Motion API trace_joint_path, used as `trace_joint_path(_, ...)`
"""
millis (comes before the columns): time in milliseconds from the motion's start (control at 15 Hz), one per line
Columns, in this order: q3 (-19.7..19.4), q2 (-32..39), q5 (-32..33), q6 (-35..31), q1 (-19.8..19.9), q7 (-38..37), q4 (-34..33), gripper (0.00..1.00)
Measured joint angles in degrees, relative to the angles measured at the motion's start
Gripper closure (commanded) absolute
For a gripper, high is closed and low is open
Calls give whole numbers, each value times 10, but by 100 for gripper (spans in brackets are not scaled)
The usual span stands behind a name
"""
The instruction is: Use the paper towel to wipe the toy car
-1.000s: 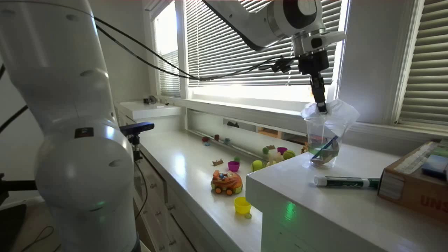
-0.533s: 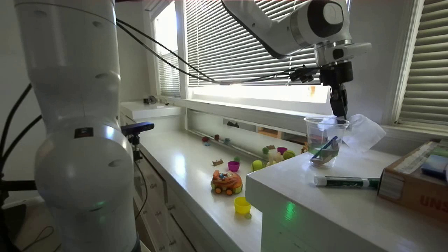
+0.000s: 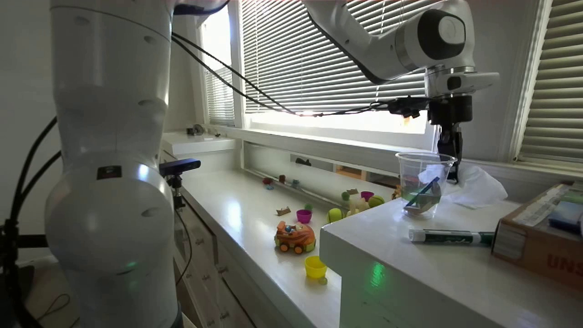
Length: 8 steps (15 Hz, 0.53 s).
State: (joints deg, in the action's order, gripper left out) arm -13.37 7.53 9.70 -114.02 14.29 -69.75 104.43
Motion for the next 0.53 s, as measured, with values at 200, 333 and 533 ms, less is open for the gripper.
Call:
trace_joint_path(200, -9, 19, -2, 0, 0, 0, -11, 99)
trace_joint_path(333, -12, 27, -3, 0, 0, 0, -15, 78)
trace_joint_path(533, -12, 31, -3, 0, -2, 8, -18, 59)
